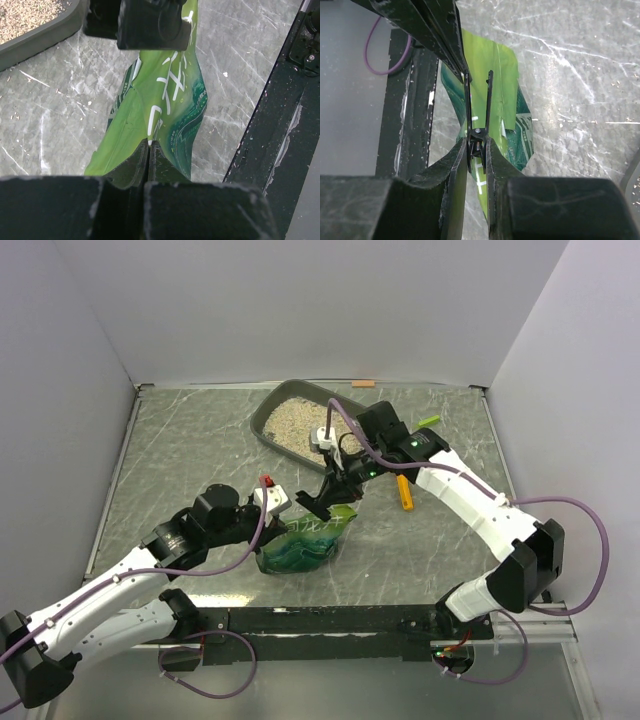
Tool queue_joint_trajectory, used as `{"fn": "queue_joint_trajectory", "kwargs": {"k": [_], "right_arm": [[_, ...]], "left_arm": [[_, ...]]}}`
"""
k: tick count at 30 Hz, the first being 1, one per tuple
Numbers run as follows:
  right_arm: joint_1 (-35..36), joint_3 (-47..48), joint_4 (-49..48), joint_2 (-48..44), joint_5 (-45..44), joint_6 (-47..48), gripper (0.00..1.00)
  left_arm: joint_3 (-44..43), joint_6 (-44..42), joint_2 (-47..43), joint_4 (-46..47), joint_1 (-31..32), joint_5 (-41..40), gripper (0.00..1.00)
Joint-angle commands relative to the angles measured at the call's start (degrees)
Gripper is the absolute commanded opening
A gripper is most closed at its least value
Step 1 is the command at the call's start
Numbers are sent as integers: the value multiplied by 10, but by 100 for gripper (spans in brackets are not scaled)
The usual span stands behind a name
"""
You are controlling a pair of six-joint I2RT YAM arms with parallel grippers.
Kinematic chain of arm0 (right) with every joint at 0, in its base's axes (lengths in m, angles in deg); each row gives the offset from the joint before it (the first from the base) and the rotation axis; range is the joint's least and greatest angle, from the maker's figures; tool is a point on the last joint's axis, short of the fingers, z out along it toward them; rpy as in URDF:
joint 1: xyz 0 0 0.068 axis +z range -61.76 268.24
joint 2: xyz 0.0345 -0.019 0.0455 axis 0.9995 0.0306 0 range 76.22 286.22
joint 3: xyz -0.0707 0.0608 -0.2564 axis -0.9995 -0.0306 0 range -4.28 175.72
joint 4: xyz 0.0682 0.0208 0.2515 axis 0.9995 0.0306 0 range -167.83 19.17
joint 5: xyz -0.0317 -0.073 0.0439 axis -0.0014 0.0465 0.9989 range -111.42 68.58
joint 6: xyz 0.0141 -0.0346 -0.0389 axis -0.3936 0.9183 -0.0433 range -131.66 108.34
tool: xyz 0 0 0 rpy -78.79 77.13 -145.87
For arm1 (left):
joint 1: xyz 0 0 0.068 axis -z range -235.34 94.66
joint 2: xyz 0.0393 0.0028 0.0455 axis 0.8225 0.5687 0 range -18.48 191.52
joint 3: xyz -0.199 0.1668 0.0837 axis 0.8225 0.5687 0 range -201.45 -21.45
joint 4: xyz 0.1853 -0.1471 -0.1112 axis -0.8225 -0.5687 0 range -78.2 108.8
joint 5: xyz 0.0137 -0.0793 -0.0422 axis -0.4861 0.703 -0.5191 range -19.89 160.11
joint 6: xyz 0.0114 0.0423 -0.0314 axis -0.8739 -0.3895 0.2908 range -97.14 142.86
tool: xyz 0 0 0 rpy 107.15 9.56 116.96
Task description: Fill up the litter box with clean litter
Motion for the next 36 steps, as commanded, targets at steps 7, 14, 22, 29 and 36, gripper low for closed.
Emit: {"fn": "queue_joint_trajectory", "kwargs": {"k": [7, 14, 22, 29, 36], "right_arm": [[24, -2, 53, 11, -50, 48, 0], [46, 37, 140, 27, -140, 77, 0], [74, 56, 168, 24, -208, 80, 0], [85, 75, 195, 25, -275, 75, 0], [86, 85, 210, 10, -291, 73, 0]], "left_arm": [[-21, 9, -11, -8, 1, -13, 1], [-22, 9, -16, -12, 1, -21, 1], [-26, 10, -20, -13, 1, -20, 1], [-22, 9, -32, -13, 1, -20, 1], [-22, 9, -38, -11, 1, -20, 1]]}}
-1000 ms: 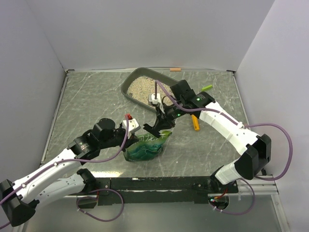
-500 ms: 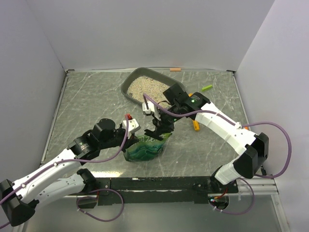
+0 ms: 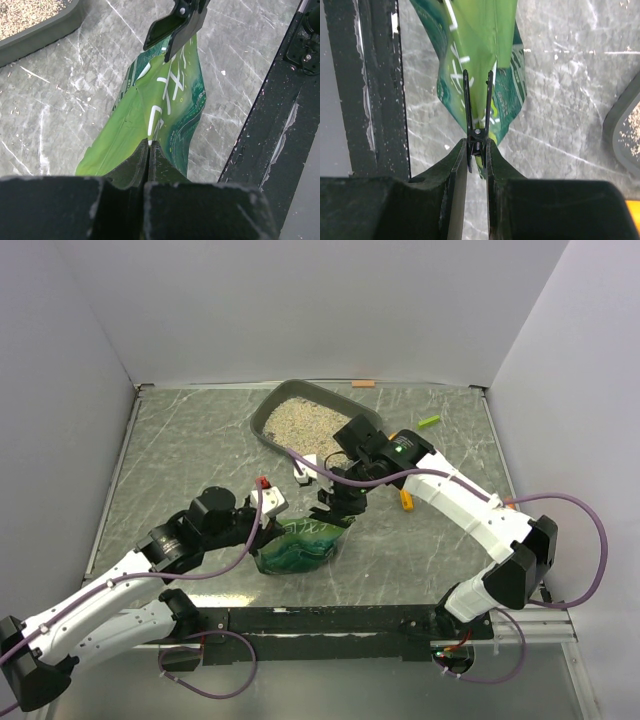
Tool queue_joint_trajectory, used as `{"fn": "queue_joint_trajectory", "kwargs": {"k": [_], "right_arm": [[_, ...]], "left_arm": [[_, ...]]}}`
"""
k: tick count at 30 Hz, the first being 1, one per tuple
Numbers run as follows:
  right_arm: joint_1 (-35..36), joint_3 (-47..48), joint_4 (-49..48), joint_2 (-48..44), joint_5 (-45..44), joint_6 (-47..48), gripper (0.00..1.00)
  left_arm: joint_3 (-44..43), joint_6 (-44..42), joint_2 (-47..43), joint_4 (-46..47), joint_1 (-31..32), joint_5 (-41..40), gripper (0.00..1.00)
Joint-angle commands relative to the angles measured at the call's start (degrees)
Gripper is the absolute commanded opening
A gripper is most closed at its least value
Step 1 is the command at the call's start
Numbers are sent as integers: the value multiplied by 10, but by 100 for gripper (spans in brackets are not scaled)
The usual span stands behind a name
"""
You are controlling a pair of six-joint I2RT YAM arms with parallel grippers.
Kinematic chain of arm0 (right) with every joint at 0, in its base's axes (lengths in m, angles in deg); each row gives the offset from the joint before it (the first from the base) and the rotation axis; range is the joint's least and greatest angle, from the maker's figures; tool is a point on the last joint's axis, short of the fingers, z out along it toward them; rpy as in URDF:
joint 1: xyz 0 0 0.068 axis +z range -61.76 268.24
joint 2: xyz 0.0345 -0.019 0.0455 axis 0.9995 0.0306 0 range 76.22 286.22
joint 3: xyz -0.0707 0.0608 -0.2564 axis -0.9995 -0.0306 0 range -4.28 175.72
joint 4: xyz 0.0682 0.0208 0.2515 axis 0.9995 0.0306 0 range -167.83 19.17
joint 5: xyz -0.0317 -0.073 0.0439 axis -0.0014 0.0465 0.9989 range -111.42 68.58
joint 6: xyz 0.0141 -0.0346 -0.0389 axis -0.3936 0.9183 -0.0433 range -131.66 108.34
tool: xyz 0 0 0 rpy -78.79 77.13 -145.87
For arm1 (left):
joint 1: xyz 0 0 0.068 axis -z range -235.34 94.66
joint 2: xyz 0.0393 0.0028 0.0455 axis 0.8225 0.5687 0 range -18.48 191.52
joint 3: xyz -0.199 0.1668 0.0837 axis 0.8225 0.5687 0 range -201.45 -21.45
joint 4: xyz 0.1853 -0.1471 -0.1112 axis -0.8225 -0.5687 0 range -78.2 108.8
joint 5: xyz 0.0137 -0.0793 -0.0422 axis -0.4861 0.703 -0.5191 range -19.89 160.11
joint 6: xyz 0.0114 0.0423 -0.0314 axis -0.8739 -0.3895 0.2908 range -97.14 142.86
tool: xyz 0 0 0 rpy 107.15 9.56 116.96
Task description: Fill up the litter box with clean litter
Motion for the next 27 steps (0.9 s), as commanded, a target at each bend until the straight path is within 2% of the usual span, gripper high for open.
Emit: {"fn": "queue_joint_trajectory", "kwargs": {"k": [1, 16, 21, 27], "right_arm": [[1, 23, 45, -14, -39, 4, 0], [53, -25, -26, 7, 20, 6, 0], [66, -28, -26, 31, 7, 11, 0], [87, -45, -43, 53, -11, 1, 20]], "left_arm": [[-21, 1, -17, 10, -2, -9, 1], [-21, 3, -27, 8, -2, -20, 1], [-22, 3, -30, 12, -2, -32, 1], [-24, 3, -35, 13, -2, -37, 1]]}}
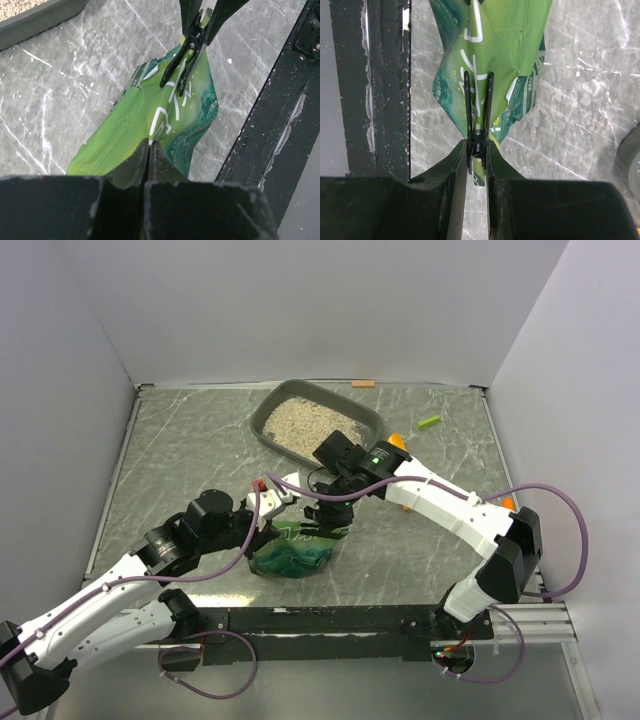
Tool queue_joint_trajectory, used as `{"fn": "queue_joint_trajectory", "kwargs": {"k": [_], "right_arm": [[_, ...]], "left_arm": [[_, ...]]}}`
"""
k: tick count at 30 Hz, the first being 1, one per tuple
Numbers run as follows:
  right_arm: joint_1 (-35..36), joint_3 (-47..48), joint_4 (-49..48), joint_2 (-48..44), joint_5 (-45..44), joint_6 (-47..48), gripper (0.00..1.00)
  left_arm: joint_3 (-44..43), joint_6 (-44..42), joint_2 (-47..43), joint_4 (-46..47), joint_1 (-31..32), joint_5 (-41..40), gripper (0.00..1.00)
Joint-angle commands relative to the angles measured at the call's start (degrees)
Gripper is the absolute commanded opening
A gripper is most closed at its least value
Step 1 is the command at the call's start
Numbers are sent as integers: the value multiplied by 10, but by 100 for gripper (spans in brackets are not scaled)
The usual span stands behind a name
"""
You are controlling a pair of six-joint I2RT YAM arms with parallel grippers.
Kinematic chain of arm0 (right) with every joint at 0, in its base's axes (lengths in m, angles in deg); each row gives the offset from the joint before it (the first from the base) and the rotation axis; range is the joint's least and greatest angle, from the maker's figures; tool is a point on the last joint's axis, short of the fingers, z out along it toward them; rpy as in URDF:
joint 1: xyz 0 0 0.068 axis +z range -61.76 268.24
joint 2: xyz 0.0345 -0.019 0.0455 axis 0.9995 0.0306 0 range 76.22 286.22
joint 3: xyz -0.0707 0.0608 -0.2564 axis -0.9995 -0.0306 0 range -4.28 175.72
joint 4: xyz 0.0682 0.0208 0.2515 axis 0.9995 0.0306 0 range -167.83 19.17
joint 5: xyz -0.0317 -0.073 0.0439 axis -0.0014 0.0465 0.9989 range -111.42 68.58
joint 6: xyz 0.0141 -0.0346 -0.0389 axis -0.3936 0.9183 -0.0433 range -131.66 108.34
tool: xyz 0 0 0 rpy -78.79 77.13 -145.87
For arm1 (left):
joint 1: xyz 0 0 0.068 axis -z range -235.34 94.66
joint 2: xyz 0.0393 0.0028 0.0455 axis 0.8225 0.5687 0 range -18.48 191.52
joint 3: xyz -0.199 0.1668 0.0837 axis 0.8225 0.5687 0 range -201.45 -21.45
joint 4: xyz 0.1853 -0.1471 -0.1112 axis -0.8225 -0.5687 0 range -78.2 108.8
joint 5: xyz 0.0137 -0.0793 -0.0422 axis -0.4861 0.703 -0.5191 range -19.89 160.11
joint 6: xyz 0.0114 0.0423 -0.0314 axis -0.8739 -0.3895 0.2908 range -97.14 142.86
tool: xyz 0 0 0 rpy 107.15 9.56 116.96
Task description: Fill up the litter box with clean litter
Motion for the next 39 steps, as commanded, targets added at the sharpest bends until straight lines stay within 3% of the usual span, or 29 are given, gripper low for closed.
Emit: {"fn": "queue_joint_trajectory", "kwargs": {"k": [1, 14, 15, 16, 17, 28, 32, 36, 39], "right_arm": [[26, -25, -22, 24, 6, -4, 22], [46, -17, -27, 42, 21, -24, 39], [45, -17, -34, 38, 20, -26, 51], [45, -19, -39, 34, 14, -32, 84], [46, -21, -45, 30, 11, -33, 99], [35, -36, -133, -95, -84, -82, 100], [28, -53, -218, -168, -143, -134, 100], [22, -83, -318, -242, -204, -239, 100], [21, -63, -296, -253, -311, -296, 100]], "left_arm": [[-23, 2, -21, 50, -2, -19, 1], [-18, 4, -28, 55, -2, -14, 1], [-19, 3, -27, 53, -2, -13, 1], [-18, 3, -27, 53, -2, -14, 1], [-18, 3, -27, 53, -2, -13, 1], [-24, 6, -18, 51, -2, -10, 1], [-31, 8, -17, 45, -2, -24, 3], [-42, 10, -23, 46, -2, -31, 13], [-60, 14, -24, 38, -2, -29, 28]]}}
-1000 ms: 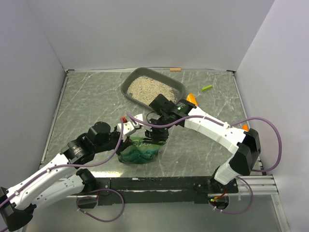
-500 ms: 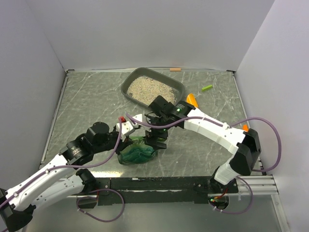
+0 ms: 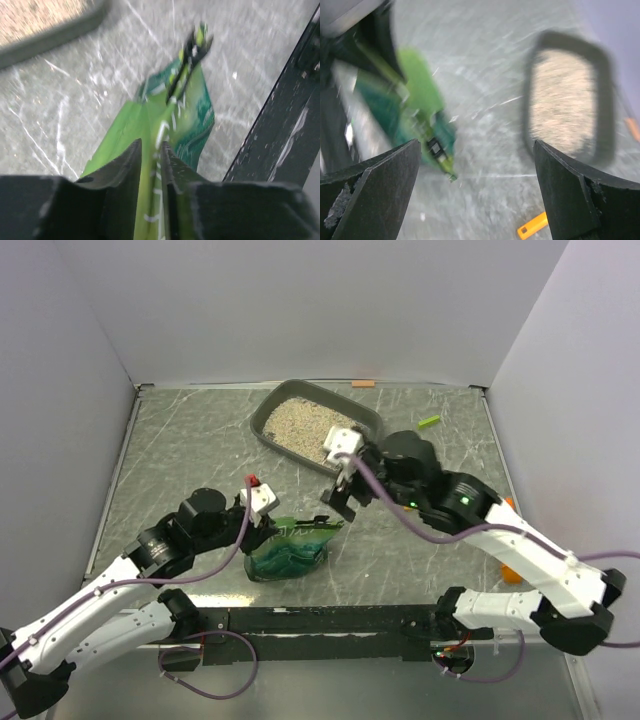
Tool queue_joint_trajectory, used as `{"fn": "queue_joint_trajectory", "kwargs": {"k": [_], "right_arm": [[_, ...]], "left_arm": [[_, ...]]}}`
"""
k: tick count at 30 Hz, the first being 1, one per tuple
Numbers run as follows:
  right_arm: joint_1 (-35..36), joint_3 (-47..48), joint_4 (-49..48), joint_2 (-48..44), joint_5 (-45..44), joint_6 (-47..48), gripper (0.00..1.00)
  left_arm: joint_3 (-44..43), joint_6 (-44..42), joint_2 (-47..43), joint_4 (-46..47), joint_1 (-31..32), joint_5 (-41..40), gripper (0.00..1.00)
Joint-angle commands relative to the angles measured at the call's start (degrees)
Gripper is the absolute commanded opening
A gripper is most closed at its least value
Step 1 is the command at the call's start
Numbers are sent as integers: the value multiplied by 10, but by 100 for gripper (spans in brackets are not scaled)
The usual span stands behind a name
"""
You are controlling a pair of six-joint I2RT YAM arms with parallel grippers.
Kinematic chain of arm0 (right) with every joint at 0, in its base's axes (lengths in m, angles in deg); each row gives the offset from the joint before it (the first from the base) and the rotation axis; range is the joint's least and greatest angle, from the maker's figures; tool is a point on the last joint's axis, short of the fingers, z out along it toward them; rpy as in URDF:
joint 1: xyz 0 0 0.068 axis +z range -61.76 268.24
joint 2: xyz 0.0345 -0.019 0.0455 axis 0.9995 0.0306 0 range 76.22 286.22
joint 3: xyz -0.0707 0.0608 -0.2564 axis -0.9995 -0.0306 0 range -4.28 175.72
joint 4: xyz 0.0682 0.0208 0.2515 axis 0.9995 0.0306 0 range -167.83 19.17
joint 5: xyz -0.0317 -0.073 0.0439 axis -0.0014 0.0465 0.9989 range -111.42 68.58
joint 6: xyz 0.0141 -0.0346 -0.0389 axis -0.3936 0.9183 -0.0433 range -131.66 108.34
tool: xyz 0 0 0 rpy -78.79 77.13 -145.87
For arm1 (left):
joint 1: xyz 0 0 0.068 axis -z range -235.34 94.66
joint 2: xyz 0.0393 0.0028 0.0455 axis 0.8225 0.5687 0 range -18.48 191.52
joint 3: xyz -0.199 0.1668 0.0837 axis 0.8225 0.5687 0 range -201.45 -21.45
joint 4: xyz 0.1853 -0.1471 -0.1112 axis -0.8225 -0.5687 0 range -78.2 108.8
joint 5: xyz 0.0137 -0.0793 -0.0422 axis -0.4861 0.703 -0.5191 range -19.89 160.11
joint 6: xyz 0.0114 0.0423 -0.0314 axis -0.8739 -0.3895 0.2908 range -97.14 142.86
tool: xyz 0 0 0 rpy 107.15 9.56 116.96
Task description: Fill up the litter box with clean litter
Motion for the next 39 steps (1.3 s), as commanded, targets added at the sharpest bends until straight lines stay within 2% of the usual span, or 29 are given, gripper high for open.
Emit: {"fn": "queue_joint_trajectory", "kwargs": {"k": [1, 4, 8, 9, 10, 11, 17, 26, 34, 39], "right_arm": [[-9, 28, -35, -22, -145, -114, 100], [-17, 78, 30, 5, -150, -149, 100], [-16, 86, 37, 17, -218, -218, 100], [-16, 83, 35, 16, -233, -249, 100], [-17, 80, 33, 14, -244, -260, 100], [-16, 75, 32, 8, -246, -271, 100], [-16, 19, -19, -38, -251, -325, 100], [-16, 0, -25, -92, -284, -342, 100], [-16, -32, -62, -153, -339, -290, 100], [-16, -7, -44, -147, -366, -332, 100]], "left_arm": [[-65, 11, -5, 40, 0, 3, 35], [-100, 14, 0, 26, 0, 20, 48], [-138, 16, 8, 24, 0, 11, 69], [-145, 34, 10, 26, 0, 6, 76], [-153, 38, 11, 31, 0, 0, 93], [-156, 43, 12, 35, 0, -16, 99], [-188, 93, 25, 72, 0, -86, 97], [-200, 146, 23, 97, 0, -218, 97], [-227, 152, 57, 75, 0, -235, 97], [-224, 177, 65, 93, 0, -262, 97]]}}
